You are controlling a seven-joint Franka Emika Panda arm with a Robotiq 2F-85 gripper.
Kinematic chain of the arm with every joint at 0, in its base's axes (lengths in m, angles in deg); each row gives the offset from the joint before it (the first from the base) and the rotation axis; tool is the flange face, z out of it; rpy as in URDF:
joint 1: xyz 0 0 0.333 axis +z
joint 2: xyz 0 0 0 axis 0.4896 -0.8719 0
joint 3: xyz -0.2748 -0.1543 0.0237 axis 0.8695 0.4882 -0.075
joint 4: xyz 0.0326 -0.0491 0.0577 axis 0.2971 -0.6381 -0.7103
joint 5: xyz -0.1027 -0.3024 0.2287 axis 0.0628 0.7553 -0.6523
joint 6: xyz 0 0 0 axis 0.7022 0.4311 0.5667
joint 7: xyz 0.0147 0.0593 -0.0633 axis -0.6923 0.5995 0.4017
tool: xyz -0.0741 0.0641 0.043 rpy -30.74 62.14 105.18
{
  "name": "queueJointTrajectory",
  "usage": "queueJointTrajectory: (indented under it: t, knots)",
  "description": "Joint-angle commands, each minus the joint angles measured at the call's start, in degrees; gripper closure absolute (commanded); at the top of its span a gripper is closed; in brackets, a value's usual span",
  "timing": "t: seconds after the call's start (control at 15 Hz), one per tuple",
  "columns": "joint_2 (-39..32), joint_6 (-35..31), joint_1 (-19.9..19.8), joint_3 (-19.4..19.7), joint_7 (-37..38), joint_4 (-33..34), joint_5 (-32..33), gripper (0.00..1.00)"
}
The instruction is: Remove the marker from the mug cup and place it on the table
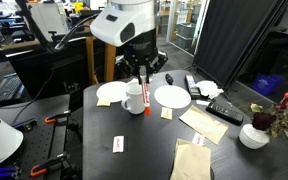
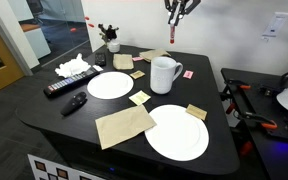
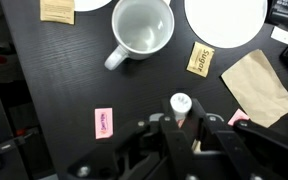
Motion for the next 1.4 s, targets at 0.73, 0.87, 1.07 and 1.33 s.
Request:
queueJointTrajectory:
  t: [0.73, 0.87, 1.07, 1.33]
  knots:
    - [-9.67, -0.92, 1.37, 1.95, 1.57, 6.61, -1.69, 0.95]
    - [-11.19, 0.22, 0.98, 2.52, 2.75, 8.4, -5.26, 0.95]
    - [-13.07, 1.43, 0.95, 3.37, 5.28, 10.89, -8.44, 0.95]
    - [-15.73, 1.85, 1.33, 3.86, 11.23, 14.47, -7.31, 0.95]
